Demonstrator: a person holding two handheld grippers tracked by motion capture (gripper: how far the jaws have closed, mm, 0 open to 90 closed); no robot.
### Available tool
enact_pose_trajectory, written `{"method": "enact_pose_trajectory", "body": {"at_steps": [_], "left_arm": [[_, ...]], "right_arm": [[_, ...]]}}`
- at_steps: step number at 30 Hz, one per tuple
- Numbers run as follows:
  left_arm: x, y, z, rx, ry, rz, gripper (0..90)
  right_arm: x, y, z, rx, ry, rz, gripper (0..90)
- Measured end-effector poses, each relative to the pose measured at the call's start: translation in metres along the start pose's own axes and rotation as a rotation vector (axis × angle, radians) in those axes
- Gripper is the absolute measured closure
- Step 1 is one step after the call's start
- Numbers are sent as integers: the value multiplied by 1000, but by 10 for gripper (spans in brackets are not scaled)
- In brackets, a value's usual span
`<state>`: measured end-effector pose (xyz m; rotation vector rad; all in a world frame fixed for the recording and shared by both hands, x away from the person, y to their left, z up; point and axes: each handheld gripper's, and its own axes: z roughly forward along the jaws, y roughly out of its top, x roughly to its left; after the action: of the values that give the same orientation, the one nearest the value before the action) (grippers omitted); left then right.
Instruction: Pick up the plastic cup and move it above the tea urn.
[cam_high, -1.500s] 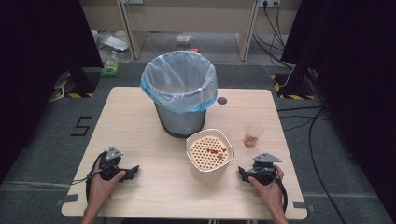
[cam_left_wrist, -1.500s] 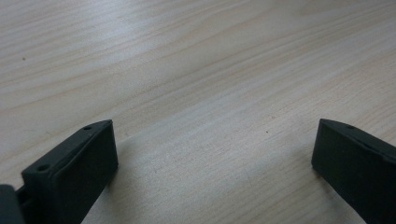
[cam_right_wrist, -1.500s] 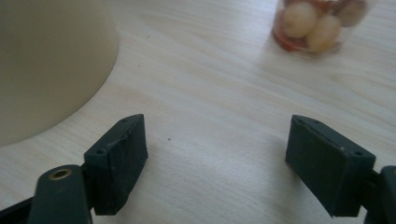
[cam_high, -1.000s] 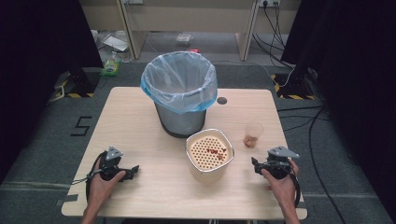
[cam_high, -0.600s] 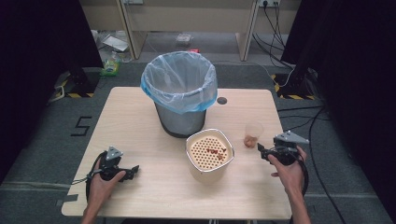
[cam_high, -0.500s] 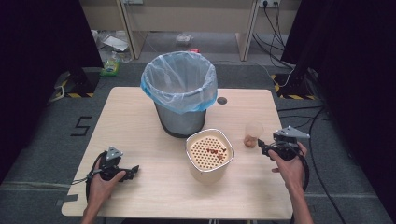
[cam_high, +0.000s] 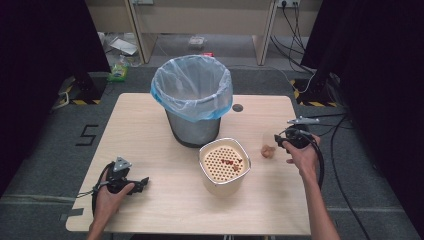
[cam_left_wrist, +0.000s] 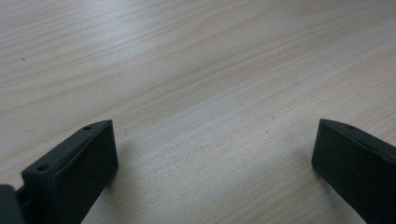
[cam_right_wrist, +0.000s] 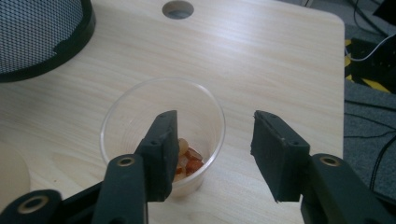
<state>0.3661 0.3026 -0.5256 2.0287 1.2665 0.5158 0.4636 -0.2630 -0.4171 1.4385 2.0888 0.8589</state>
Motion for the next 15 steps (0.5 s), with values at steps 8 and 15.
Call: {"method": "enact_pose_trajectory", "body": {"at_steps": [8, 15], "left_arm": [[0, 0, 0, 0, -1, 1, 0], [0, 0, 0, 0, -1, 1, 0]], "right_arm": [[-2, 0, 16, 28, 32, 9, 656], [0, -6, 25, 91, 16, -15, 766]]}}
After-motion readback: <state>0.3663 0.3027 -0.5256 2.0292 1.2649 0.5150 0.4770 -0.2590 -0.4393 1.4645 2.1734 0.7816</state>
